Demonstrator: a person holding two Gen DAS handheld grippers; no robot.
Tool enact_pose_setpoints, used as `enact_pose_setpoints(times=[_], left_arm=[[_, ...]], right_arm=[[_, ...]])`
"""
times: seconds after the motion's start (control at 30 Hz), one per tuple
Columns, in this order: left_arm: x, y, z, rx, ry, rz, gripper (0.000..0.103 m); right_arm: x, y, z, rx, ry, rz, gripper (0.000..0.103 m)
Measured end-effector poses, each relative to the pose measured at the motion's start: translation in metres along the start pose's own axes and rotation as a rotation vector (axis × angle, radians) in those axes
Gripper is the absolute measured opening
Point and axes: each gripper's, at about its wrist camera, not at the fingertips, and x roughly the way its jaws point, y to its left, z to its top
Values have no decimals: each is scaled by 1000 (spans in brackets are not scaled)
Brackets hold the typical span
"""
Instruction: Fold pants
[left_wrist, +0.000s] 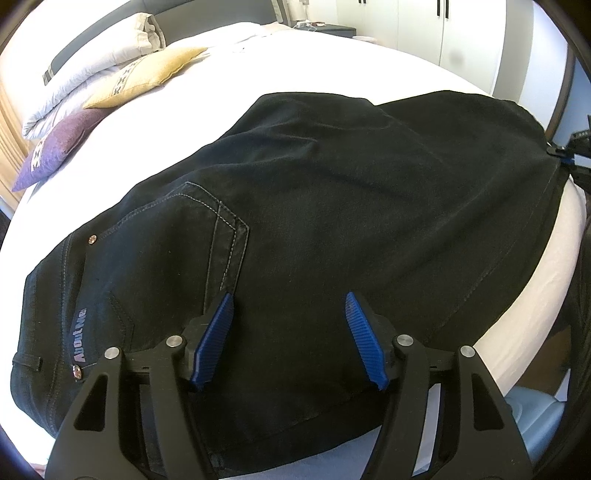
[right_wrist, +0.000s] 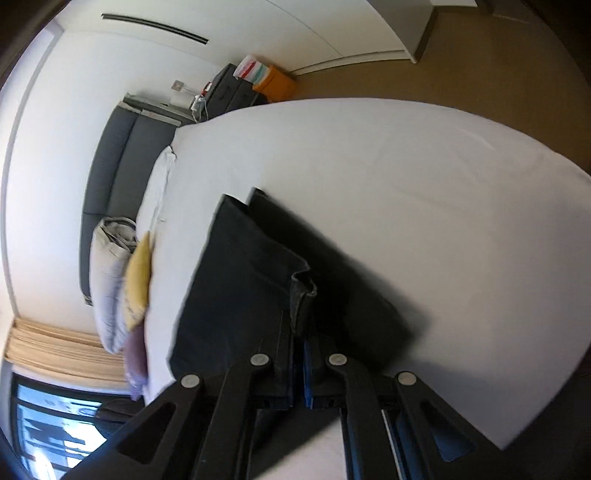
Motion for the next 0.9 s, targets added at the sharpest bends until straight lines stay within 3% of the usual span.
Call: enact_pose_setpoints(times=[0.4, 0.5, 0.6, 0.63, 0.73, 0.83, 0.9], left_arm=[[-8, -14, 7, 48, -20, -8, 63], [-5, -15, 8, 57, -24, -7, 69], [4, -7, 6, 12, -35, -6, 82], [6, -2, 6, -19, -34, -8, 88], [5, 1, 7, -23, -31, -14, 88], [4, 6, 7, -12, -32, -9, 88], [1, 11, 3, -23, -37, 12, 88]], right_arm=[[-5, 2, 6, -51, -40, -28, 4], [-11, 4, 10, -59, -53, -25, 4], [16, -3, 12, -97, 60, -56, 1], [19, -11, 12, -79, 61, -39, 1], [14, -16, 12, -60, 54, -6, 2], [2, -16, 22, -43, 65, -25, 11], [-18, -13, 33, -53, -13, -104, 32]])
